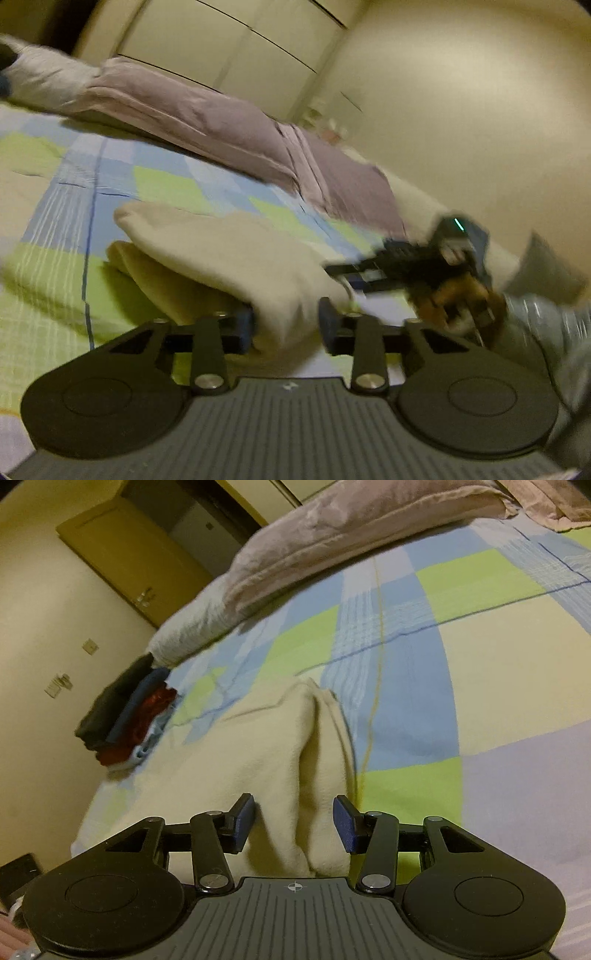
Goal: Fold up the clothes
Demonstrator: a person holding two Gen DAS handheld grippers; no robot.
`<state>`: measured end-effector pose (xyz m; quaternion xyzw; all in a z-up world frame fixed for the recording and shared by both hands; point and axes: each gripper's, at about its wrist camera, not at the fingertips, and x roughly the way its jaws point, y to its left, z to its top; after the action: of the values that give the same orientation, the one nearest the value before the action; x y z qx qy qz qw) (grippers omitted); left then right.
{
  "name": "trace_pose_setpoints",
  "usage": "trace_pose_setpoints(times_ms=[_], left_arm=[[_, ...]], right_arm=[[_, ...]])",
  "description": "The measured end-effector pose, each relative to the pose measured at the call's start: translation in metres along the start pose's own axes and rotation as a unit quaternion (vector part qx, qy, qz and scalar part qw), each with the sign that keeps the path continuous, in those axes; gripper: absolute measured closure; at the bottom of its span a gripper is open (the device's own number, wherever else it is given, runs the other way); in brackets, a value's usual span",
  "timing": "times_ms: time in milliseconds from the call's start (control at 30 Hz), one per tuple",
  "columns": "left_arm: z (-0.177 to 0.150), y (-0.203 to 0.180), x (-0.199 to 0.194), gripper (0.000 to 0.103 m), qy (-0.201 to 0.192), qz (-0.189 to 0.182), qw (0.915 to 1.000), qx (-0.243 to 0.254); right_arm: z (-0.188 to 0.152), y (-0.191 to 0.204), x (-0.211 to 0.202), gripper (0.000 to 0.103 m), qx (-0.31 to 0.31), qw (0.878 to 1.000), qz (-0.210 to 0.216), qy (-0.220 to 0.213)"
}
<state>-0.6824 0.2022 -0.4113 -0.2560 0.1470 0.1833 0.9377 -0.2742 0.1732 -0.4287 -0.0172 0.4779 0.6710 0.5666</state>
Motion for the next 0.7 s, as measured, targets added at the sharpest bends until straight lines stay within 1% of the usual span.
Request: trace_pose_setpoints(times_ms=[100,133,167,233,267,333,400,467,500,533,567,600,633,700], left_arm=[[-0.018,-0.005,-0.015,0.085,0.023,0.019,0.9996,0.004],[-0.022,-0.004,-0.019,0.090,0.025,0.027,0.9993,0.000],[-0.025,-0.003,-0.022,0.092,0.023,0.036,0.9991,-0.007],[-0.028,-0.003,-0.028,0.091,0.007,0.056,0.9980,-0.027],[-0.028,-0.002,-0.029,0.085,-0.005,0.062,0.9972,-0.041],[-0.028,0.000,-0.024,0.075,-0.017,0.059,0.9956,-0.071],[-0.028,0.000,-0.016,0.076,-0.024,0.049,0.9948,-0.086],[-0.024,0.003,-0.012,0.085,-0.022,0.046,0.9930,-0.106],[-0.024,0.007,-0.016,0.088,-0.026,0.059,0.9907,-0.120],[-0.024,0.012,-0.022,0.089,-0.030,0.077,0.9873,-0.135],[-0.024,0.013,-0.030,0.089,-0.036,0.111,0.9816,-0.151],[-0.022,0.012,-0.040,0.090,-0.044,0.153,0.9731,-0.167],[-0.017,0.004,-0.044,0.090,-0.050,0.186,0.9682,-0.159],[-0.002,-0.021,-0.048,0.090,-0.059,0.243,0.9612,-0.117]], right_arm=[[0.000,-0.004,0.003,0.057,0.005,1.000,0.006,0.005],[0.000,-0.004,0.004,0.057,0.005,1.000,0.005,0.006],[0.000,-0.003,0.005,0.057,0.005,1.000,0.005,0.007],[0.000,-0.003,0.005,0.057,0.007,1.000,0.003,0.007],[0.000,-0.003,0.005,0.057,0.009,1.000,0.003,0.008],[0.001,-0.003,0.005,0.057,0.010,1.000,0.003,0.008],[0.002,-0.003,0.004,0.057,0.010,1.000,0.003,0.009],[-0.001,0.005,0.000,0.057,-0.010,1.000,-0.006,-0.001],[-0.003,0.011,-0.004,0.057,-0.024,1.000,-0.012,-0.007],[-0.005,0.017,-0.007,0.057,-0.037,0.999,-0.018,-0.013],[-0.007,0.022,-0.010,0.057,-0.050,0.998,-0.023,-0.020],[-0.009,0.028,-0.013,0.057,-0.064,0.997,-0.029,-0.026],[-0.011,0.033,-0.017,0.057,-0.077,0.996,-0.035,-0.032],[-0.015,0.045,-0.023,0.057,-0.104,0.992,-0.047,-0.045]])
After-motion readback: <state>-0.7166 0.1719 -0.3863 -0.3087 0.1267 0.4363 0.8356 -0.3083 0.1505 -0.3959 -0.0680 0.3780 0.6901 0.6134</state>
